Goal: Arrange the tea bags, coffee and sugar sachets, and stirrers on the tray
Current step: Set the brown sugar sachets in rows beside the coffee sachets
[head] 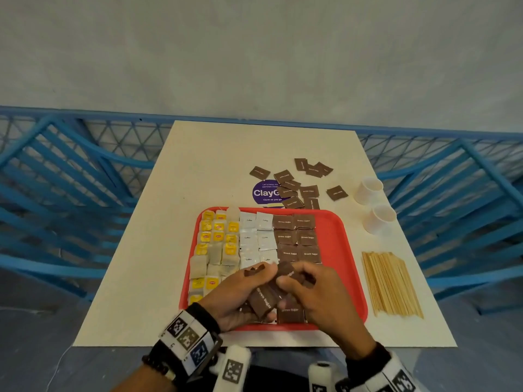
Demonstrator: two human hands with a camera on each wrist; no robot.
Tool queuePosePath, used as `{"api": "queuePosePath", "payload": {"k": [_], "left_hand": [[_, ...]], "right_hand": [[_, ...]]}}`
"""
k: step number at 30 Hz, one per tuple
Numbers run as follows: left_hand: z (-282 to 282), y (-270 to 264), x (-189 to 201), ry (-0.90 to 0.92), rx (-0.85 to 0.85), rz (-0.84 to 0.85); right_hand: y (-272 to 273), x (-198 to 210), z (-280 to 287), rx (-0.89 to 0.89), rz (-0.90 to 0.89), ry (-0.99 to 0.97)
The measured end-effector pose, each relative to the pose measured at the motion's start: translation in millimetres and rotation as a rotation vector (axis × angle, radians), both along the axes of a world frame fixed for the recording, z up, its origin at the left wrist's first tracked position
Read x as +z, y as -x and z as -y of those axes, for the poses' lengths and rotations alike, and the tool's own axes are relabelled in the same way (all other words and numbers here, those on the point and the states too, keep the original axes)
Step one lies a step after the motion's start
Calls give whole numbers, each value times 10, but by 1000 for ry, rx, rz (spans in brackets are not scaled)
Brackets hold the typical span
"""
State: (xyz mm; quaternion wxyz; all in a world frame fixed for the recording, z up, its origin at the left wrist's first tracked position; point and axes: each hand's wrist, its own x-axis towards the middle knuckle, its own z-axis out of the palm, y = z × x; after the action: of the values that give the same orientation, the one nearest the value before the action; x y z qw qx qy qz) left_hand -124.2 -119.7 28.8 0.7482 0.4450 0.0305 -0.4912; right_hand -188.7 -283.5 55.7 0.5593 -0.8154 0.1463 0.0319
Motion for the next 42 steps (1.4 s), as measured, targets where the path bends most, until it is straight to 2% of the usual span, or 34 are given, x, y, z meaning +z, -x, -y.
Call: {"api": "queuePosePath", "payload": {"k": [3,6,8,11,15,22,27,31,33,38,42], "left_hand": [[-23,-8,48,-126,48,252],[-6,2,115,-218,81,525],[-29,-8,139,-217,78,589],[-95,-25,144,-178,39,570],[-146,-5,75,-119,-31,546],[-181,51,-134,-276,-223,582],[-93,-28,-147,-281,-162,503],[-41,-111,-193,-336,-126,478],[-39,-153,-240,-368,-98,478],[-165,-209,-349,-460,7,420],[-298,-193,-381,-483,17,365]], "right_hand": [[43,68,22,-100,-37,-380],[68,83,16,-129,-48,-476],[96,88,38,-169,-44,-472],[158,88,128,-216,-30,-453],[228,65,119,-150,-5,-400],[223,-182,97,-137,65,-185],[105,-250,167,-293,10,-311],[-18,-264,285,-83,-152,-322],[-174,-342,377,-54,-186,-268],[-938,-675,703,-211,-206,-66],[-1444,-885,734,-203,-275,27]]}}
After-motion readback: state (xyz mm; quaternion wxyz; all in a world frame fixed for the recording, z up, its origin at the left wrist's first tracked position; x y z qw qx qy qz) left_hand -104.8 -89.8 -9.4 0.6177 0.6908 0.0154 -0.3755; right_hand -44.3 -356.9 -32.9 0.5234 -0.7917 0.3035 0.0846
